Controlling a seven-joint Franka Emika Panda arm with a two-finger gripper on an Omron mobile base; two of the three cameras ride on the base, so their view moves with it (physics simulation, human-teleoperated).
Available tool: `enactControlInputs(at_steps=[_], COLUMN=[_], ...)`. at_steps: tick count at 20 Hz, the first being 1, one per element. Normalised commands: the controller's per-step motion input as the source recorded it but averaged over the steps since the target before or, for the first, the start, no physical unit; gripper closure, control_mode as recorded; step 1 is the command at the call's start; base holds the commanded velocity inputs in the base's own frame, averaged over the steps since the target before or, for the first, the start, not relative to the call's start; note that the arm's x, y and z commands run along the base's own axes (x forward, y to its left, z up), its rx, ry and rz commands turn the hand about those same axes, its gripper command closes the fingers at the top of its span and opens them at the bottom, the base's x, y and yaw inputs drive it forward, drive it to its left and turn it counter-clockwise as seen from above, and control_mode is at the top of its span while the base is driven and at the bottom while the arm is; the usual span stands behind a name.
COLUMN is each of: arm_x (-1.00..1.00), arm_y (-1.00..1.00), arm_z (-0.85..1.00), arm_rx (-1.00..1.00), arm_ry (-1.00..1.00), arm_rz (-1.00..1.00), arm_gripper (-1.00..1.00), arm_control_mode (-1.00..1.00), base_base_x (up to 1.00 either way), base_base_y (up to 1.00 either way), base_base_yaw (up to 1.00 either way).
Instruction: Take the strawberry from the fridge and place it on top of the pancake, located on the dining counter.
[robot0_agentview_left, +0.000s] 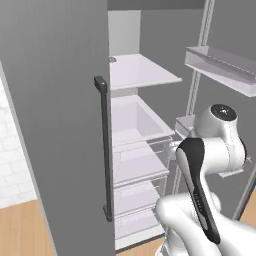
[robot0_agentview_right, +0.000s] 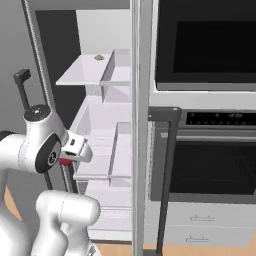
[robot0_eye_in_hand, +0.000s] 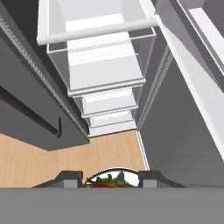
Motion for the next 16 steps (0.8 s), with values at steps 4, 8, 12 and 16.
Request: enactControlInputs(at_steps=[4,8,12,16], arm_x=[0.00,0.00,0.00,0.00], arm_y=[0.00,0.00,0.00,0.00], arm_z=[0.00,0.00,0.00,0.00], arm_rx=[0.00,0.00,0.00,0.00], arm_ry=[0.00,0.00,0.00,0.00], arm_rz=[0.00,0.00,0.00,0.00], arm_gripper=[1.00,1.00,1.00,1.00], arm_control_mode=[1.00,1.00,1.00,1.00], base_base_x=[-1.00,-1.00,-0.87,-0.56], base_base_y=[0.00,0.00,-0.09,-0.27], base_base_yaw=[-0.11,-0.21,-0.43,-0.67])
